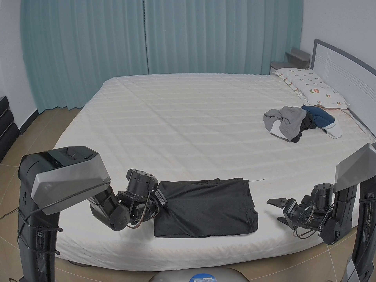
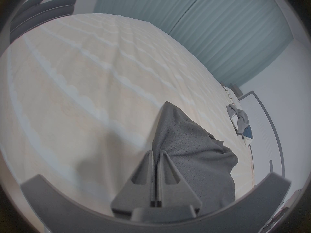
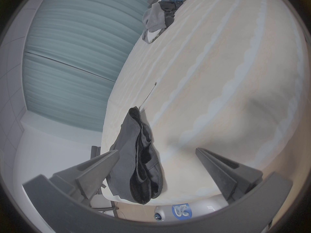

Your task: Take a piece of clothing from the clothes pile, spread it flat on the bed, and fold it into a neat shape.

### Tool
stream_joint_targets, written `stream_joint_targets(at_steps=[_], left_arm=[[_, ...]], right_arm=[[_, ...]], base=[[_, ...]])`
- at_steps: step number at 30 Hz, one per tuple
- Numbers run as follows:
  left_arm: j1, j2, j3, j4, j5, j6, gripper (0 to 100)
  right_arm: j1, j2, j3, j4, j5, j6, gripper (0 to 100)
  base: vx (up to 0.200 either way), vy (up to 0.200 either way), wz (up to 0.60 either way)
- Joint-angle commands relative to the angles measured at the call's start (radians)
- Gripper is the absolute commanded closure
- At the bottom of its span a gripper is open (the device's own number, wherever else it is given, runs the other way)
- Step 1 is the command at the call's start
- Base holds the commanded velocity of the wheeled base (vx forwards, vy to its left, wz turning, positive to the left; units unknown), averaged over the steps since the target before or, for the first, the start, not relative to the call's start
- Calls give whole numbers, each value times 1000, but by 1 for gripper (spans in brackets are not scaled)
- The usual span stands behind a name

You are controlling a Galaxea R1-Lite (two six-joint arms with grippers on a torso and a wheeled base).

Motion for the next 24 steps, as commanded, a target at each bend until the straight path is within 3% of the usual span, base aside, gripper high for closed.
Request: stream_joint_targets(at_steps=[1,6,19,20,24], left_arm=[[0,-16,13,0,-1,-1,100],[-1,-22,30,0,1,0,100],[-15,-38,64,0,-1,0,100],[-15,-41,65,0,-1,-1,0],[-23,-42,79,0,-1,0,0]], right_arm=[[1,3,0,-13,0,0,0],[1,3,0,-13,0,0,0],[1,3,0,-13,0,0,0],[1,3,0,-13,0,0,0],[1,1,2,-13,0,-1,0]], base=[[0,200,0],[0,200,0],[0,0,0],[0,0,0],[0,0,0]])
